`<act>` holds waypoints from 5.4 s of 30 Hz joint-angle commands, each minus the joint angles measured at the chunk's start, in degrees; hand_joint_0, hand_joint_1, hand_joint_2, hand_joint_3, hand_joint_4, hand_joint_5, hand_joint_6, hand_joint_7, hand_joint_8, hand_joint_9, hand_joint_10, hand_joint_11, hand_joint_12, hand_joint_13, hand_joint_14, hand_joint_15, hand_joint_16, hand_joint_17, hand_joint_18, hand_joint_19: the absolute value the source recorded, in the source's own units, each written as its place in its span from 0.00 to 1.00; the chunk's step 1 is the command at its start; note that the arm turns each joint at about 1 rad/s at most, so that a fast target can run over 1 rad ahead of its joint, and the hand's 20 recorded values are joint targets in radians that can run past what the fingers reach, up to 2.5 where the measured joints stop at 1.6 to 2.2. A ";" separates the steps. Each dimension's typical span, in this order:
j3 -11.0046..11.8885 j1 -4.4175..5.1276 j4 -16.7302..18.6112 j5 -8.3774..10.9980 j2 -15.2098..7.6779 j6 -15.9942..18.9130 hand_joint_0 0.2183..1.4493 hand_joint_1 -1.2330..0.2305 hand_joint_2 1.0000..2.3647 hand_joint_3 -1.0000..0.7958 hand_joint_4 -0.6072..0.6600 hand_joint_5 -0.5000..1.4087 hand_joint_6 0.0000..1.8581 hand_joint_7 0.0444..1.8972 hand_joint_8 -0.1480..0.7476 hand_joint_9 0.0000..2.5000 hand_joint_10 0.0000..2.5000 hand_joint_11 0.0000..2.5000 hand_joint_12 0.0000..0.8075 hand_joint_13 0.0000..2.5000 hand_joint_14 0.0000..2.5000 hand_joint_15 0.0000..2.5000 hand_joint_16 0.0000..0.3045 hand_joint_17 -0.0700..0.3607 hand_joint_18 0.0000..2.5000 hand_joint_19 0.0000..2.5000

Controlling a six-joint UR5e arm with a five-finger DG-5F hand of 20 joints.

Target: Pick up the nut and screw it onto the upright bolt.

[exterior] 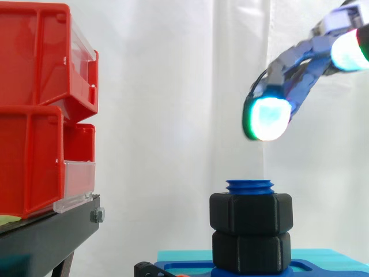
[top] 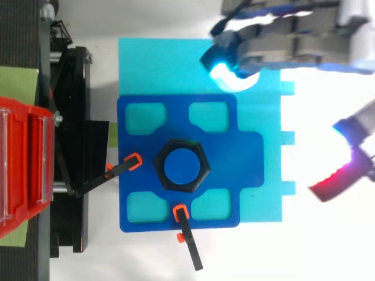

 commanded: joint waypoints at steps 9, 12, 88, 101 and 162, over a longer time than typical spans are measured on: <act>-18.66 1.86 9.22 13.69 10.66 5.75 0.22 0.71 0.00 0.28 0.65 0.19 0.27 0.40 0.44 0.25 0.00 0.00 0.41 0.16 0.00 0.00 0.12 0.35 0.03 0.00; -20.33 2.38 12.47 17.47 10.84 10.41 0.22 0.70 0.00 0.28 0.63 0.17 0.27 0.39 0.44 0.22 0.00 0.00 0.44 0.12 0.00 0.00 0.13 0.37 0.01 0.00; -20.94 3.53 13.61 18.97 10.75 19.99 0.21 0.61 0.00 0.28 0.68 0.15 0.27 0.27 0.44 0.10 0.00 0.00 0.49 0.02 0.00 0.00 0.17 0.43 0.00 0.00; -20.94 3.44 13.61 18.97 10.75 19.99 0.21 0.60 0.00 0.28 0.69 0.15 0.27 0.27 0.44 0.10 0.00 0.00 0.49 0.02 0.00 0.00 0.17 0.43 0.00 0.00; -20.94 3.44 13.61 18.97 10.84 19.99 0.23 0.55 0.00 0.28 0.63 0.15 0.27 0.25 0.44 0.10 0.00 0.00 0.47 0.04 0.00 0.00 0.17 0.43 0.00 0.00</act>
